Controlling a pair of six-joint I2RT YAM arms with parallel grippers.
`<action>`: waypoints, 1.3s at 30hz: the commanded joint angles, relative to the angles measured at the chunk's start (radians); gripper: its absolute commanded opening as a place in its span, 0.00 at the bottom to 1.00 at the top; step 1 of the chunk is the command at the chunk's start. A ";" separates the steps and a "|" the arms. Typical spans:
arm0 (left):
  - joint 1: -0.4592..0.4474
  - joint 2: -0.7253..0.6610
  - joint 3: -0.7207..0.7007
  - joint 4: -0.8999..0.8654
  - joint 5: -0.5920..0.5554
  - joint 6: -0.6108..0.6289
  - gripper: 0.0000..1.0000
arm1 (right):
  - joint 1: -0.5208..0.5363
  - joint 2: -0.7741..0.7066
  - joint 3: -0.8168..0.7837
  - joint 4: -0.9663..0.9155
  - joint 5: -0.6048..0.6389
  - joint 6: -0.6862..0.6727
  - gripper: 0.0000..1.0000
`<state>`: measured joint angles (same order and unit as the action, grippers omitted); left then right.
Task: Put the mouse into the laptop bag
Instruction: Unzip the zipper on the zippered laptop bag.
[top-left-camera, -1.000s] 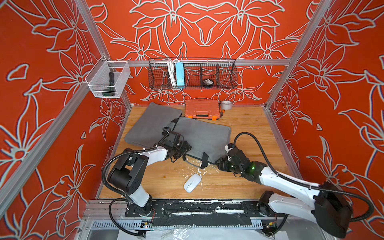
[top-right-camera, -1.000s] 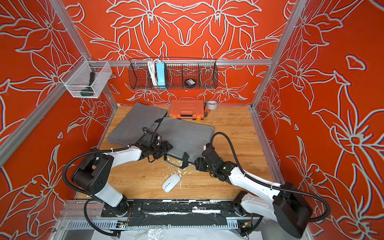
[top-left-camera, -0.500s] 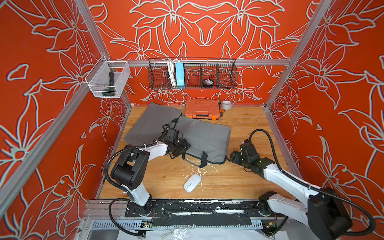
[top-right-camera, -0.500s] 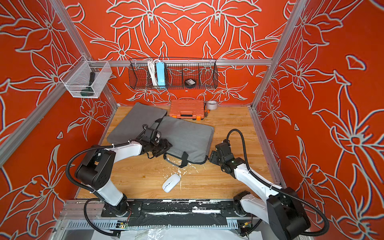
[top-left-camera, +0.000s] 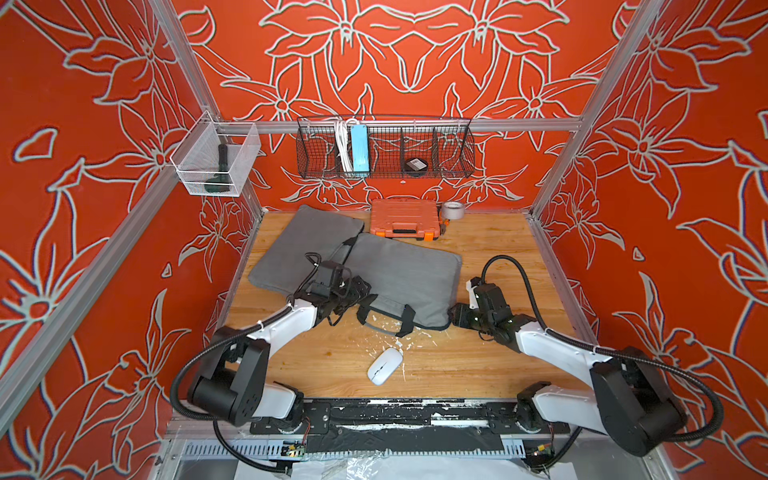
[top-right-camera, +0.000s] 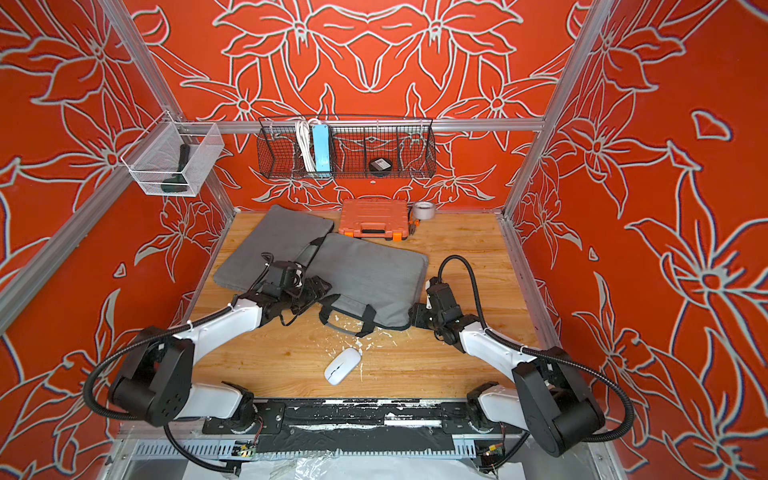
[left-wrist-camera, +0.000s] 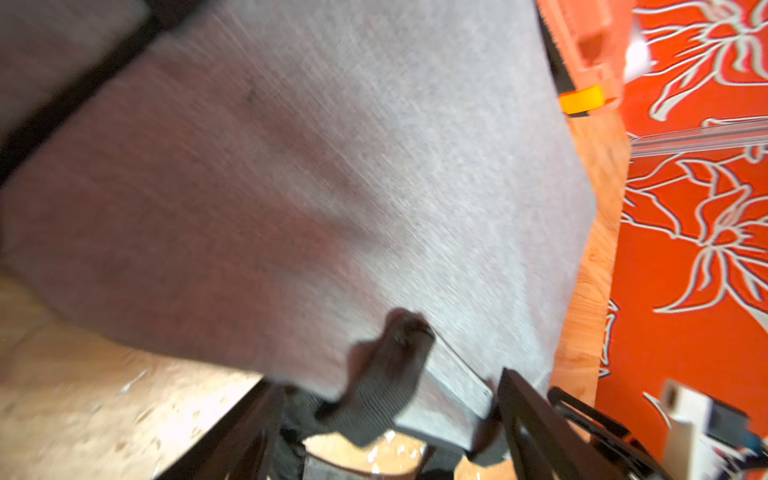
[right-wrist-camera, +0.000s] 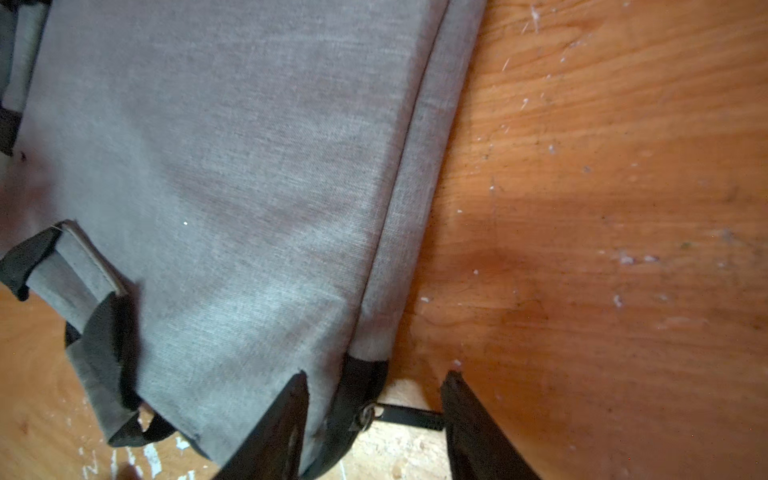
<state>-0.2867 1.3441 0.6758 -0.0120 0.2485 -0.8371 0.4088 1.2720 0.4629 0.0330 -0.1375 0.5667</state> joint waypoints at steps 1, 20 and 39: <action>0.003 -0.093 -0.032 0.026 0.007 -0.015 0.83 | -0.004 0.053 0.012 0.038 -0.014 -0.026 0.47; -0.382 -0.199 -0.123 0.150 -0.097 -0.160 0.83 | 0.170 -0.025 -0.085 -0.048 0.020 0.188 0.48; -0.477 -0.062 -0.130 0.237 -0.131 -0.201 0.82 | 0.254 -0.183 -0.073 -0.278 0.279 0.219 0.45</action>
<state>-0.7551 1.2602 0.5423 0.1932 0.1257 -1.0248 0.6567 1.0695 0.3687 -0.2180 0.1013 0.8093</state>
